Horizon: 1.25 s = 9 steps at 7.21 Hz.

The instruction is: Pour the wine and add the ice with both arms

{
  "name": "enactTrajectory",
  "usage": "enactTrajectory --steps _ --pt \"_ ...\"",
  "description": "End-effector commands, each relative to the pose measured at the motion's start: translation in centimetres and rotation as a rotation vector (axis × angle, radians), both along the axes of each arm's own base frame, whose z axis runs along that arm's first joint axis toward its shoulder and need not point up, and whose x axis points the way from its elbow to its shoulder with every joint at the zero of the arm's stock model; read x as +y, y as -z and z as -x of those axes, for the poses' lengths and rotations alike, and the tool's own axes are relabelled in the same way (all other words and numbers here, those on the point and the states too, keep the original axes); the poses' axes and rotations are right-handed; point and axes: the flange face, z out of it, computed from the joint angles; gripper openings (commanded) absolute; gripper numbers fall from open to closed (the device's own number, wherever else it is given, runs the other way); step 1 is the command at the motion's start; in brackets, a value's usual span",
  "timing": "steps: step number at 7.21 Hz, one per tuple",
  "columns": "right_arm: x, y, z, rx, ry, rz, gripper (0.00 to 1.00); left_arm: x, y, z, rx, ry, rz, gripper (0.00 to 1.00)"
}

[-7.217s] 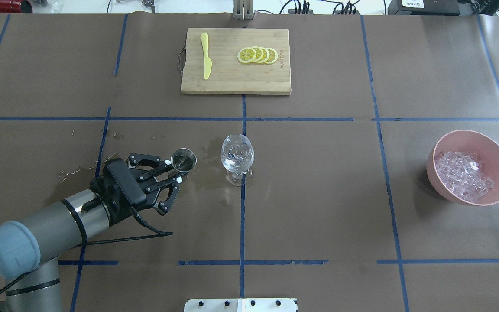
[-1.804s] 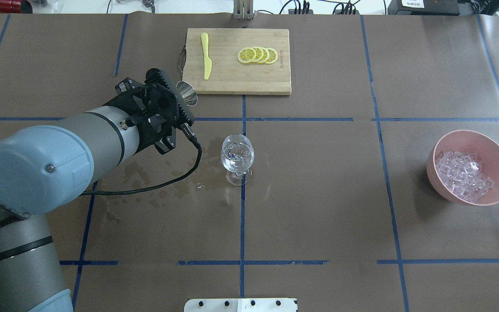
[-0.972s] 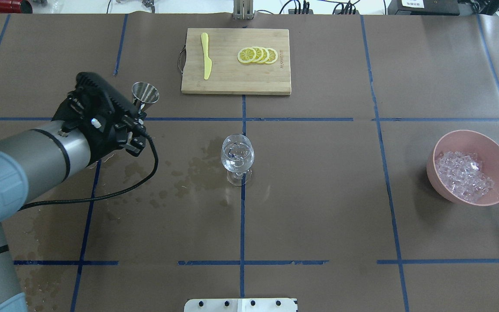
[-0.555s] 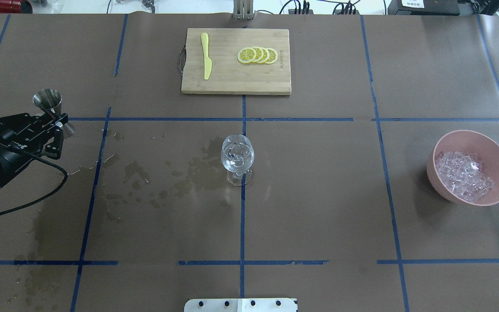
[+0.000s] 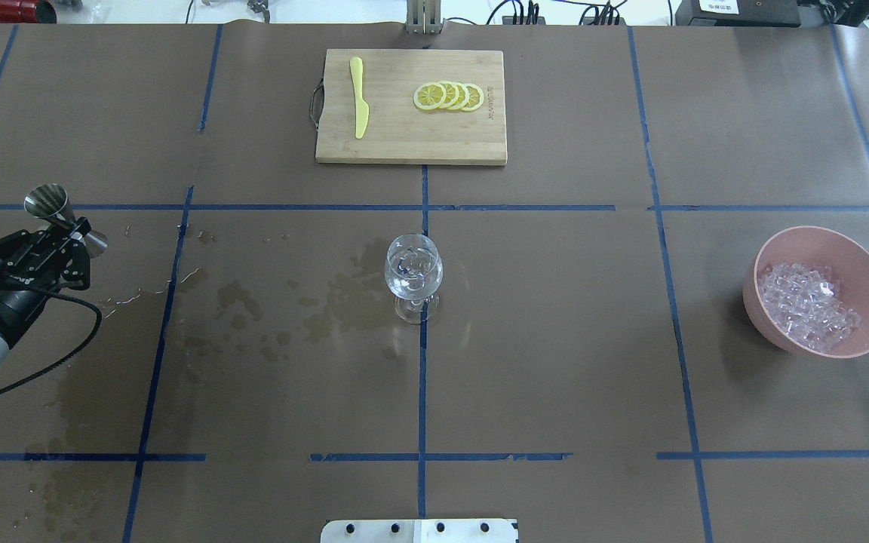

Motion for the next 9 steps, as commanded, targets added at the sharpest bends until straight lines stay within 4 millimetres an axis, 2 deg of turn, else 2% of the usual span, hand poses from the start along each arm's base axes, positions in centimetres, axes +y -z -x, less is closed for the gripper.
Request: enactTrajectory --steps 1,2,3,6,9 --pt "0.1 0.2 -0.1 0.000 -0.002 -0.004 1.00 2.3 -3.0 -2.6 0.047 0.042 0.009 0.00" --pt "0.4 0.4 0.0 0.000 0.000 -0.007 1.00 2.8 -3.3 -5.1 0.061 0.052 0.005 0.00" --pt "0.6 0.6 0.0 0.000 0.000 -0.009 1.00 3.4 -3.7 -6.7 0.072 0.038 0.012 0.00" --pt "1.4 0.7 0.0 0.000 0.000 -0.009 1.00 4.3 -5.1 -7.8 0.045 0.014 0.018 0.00" --pt "1.5 0.7 -0.1 0.000 -0.002 -0.007 1.00 5.0 -4.9 -8.7 0.049 -0.008 0.018 0.00"
